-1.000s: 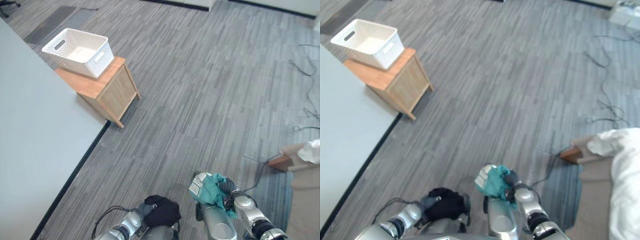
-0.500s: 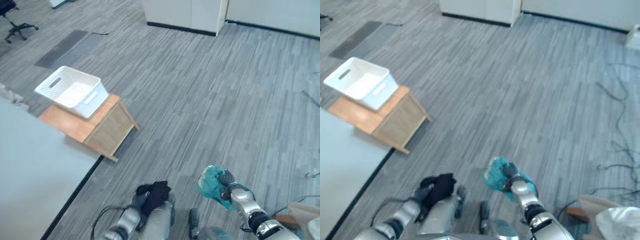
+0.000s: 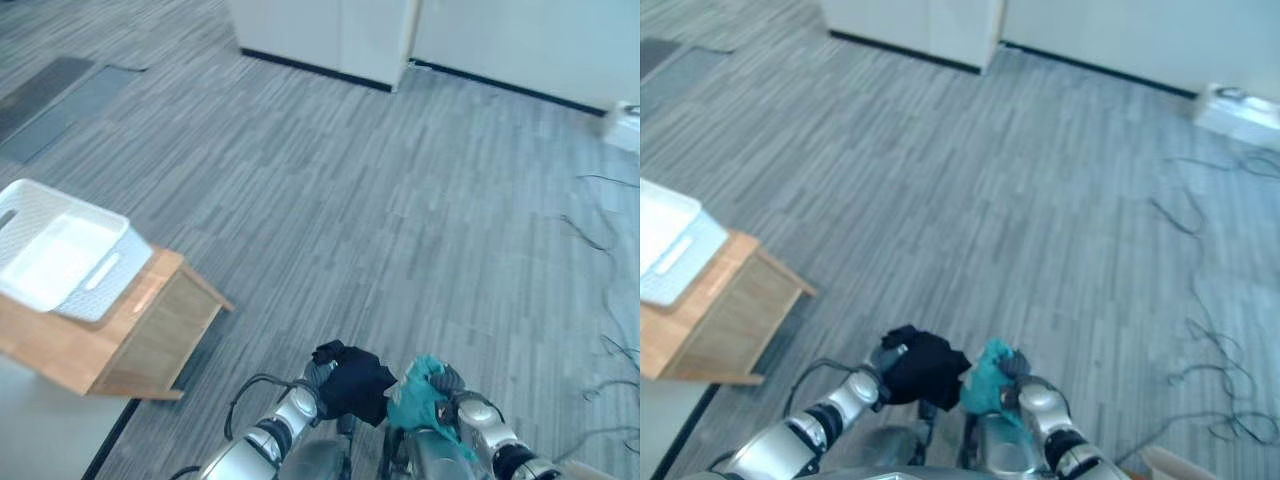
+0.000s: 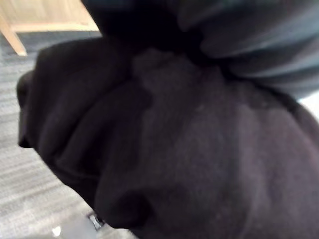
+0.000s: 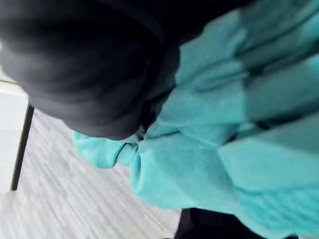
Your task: Tidy up the quilt and then pick up the clothes from the bed and put them into the laundry hamper.
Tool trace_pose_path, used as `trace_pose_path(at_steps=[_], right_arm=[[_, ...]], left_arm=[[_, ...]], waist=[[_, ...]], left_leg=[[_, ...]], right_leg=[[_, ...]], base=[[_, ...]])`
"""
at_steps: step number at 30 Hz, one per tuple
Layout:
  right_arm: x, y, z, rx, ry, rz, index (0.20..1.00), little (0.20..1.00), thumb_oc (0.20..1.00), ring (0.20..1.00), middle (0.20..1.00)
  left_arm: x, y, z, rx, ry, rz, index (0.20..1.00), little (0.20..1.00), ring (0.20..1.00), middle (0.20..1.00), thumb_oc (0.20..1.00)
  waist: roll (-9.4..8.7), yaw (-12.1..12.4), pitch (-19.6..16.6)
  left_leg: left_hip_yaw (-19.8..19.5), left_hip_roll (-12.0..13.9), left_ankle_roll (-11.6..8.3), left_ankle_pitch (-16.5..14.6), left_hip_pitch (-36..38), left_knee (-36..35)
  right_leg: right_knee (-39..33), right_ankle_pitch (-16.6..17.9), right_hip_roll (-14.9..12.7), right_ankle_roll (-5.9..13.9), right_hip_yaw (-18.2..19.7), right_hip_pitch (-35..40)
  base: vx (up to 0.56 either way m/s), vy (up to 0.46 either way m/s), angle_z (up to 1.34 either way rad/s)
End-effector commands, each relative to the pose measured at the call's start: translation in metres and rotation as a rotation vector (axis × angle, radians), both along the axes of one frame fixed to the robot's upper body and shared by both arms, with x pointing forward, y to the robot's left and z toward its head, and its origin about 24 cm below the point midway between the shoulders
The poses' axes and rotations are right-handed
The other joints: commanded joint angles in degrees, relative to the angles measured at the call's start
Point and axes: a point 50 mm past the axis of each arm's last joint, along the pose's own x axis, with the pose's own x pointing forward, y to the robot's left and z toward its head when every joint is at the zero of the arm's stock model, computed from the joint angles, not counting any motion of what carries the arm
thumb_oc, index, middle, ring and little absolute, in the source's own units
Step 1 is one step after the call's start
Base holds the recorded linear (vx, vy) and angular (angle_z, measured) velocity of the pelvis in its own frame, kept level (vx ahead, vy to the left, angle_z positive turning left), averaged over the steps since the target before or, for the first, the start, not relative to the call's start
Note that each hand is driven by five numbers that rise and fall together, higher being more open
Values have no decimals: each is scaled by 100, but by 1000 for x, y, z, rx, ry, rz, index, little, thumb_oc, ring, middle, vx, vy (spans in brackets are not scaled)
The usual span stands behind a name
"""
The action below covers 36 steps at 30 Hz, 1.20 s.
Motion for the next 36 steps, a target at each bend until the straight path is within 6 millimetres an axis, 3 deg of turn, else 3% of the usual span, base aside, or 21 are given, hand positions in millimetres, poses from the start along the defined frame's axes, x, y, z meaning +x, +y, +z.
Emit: trace_pose_path(at_steps=[1,3,4,5,8,15,17,18,19,20,21,22,23,24,25,28,30,33,34,35,36], right_arm=[[27,-4,25,62,-138,-69,200,200,200,200,200],[24,-6,22,56,-120,-63,200,200,200,200,200],[24,-6,22,56,-120,-63,200,200,200,200,200],[12,-6,10,21,-54,-9,200,200,200,200,200],[-4,1,-3,-56,9,119,200,200,200,200,200],[-14,-3,-10,-72,54,160,200,200,200,200,200],[-13,-8,-9,-82,49,149,200,200,200,200,200],[-13,-8,-9,-82,48,149,200,200,200,200,200],[-10,-10,-7,-85,34,138,200,200,200,200,200],[-9,-11,-6,-84,28,124,200,200,200,200,200],[-9,-11,-6,-84,28,123,200,200,200,200,200],[3,-33,8,208,-79,-425,200,200,200,200,200],[3,-33,8,208,-79,-425,200,200,200,200,200],[1,-31,7,251,-83,-440,200,200,200,200,200],[-2,-27,6,260,-75,-434,200,200,200,200,200],[-3,-14,4,267,-63,-373,200,200,200,200,200],[2,-9,7,228,-68,-307,200,200,200,200,200],[8,-13,12,188,-88,-276,200,200,200,200,200],[9,-17,13,131,-90,-209,200,200,200,200,200],[9,-17,13,131,-90,-209,200,200,200,200,200],[9,-21,13,74,-86,-164,200,200,200,200,200]], left_arm=[[-2,-14,-1,-13,2,-15,200,200,200,200,200],[-4,-13,-3,7,13,-34,200,200,200,200,200],[-4,-13,-3,7,13,-34,200,200,200,200,200],[-7,-14,-5,6,27,-52,200,200,200,200,200],[-8,-17,-5,-4,18,-77,200,200,200,200,200],[-13,-22,-7,-6,22,-111,200,200,200,200,200],[-10,-26,-4,-34,-5,-103,200,200,200,200,200],[-9,-26,-4,-34,-5,-103,200,200,200,200,200],[-4,-29,0,-38,-37,-106,200,200,200,200,200],[-2,-39,3,-59,-47,-136,200,200,200,200,200],[-2,-39,3,-59,-46,-136,200,200,200,200,200],[-12,-34,0,-387,-14,235,200,200,200,200,200],[-12,-34,0,-387,-14,235,200,200,200,200,200],[-10,-32,1,-379,-18,242,200,200,200,200,200],[-12,-31,-1,-383,-8,262,200,200,200,200,200],[-18,-28,-6,-434,22,372,200,200,200,200,200],[-27,-21,-13,-410,66,467,200,200,200,200,200],[-32,-16,-17,-372,94,473,200,200,200,200,200],[-35,-10,-19,-359,102,491,200,200,200,200,200],[-35,-10,-19,-359,102,491,200,200,200,200,200],[-30,-9,-16,-382,77,510,200,200,200,200,200]], waist=[[22,-35,128],[-12,-83,102],[-9,-85,109],[-111,-14,-32],[-162,137,-205],[-159,384,-361],[-197,567,-148],[-192,551,-149],[-231,581,-32],[-213,583,0],[-213,587,8],[-150,107,25],[-151,104,16],[-192,161,-37],[-228,214,-61],[-271,343,-168],[-220,357,-251],[-214,317,-227],[-200,381,-114],[-206,374,-127],[-195,529,103]], left_leg=[[368,466,-352,-1073,198,286],[239,438,-373,-1212,269,388],[237,441,-373,-1217,278,391],[172,364,-389,-1339,409,409],[60,447,-449,-1404,500,402],[-337,628,-685,-1551,423,834],[-430,490,-945,-1241,-186,2016],[-447,486,-944,-1264,-223,2071],[-214,515,-954,-1140,-495,2291],[267,638,-846,-1244,-579,1881],[270,637,-846,-1243,-563,1872],[524,1117,-675,-1228,79,500],[520,1116,-675,-1221,64,501],[565,868,-584,-1209,46,455],[638,811,-590,-1227,72,422],[825,785,-631,-1241,-12,468],[1072,872,-691,-1281,60,567],[1150,903,-771,-1415,64,1062],[1236,964,-904,-1294,-145,2125],[1231,958,-903,-1282,-163,2119],[1061,1079,-1076,-685,-853,3576]], right_leg=[[-970,836,-17,190,747,185],[-1279,1010,-143,255,1116,206],[-1287,1012,-141,254,1113,221],[-1576,1186,-277,289,1107,449],[-1672,1165,-290,243,864,720],[-2041,908,-195,21,293,1279],[-2200,818,-234,-124,94,1637],[-2204,820,-231,-122,76,1635],[-2212,771,-263,-165,-32,1719],[-2245,638,-179,-189,-270,1838],[-2248,638,-180,-189,-267,1849],[-226,644,-329,310,-93,400],[-234,653,-329,308,-97,392],[-367,319,-68,21,-261,702],[-577,287,-91,-54,-399,873],[-1090,362,-167,-58,-614,1143],[-1314,457,-152,-50,-425,1108],[-1549,431,-159,-133,-396,1330],[-1709,399,-122,-280,-348,1616],[-1713,406,-126,-280,-354,1602],[-1856,352,-93,-467,-407,1916]], base=[[232,-119,30],[195,-116,23],[226,-153,43],[243,-170,41],[233,-198,41],[145,-217,45],[1,-136,33],[-73,-85,22],[-16,-112,49],[-11,-115,68],[29,-64,58],[-1,0,24],[-76,127,8],[-103,141,10],[-100,141,-3],[-39,-38,-29],[58,-72,-63],[114,-65,-38],[101,-60,-7],[188,-169,-22],[84,-111,-29]])
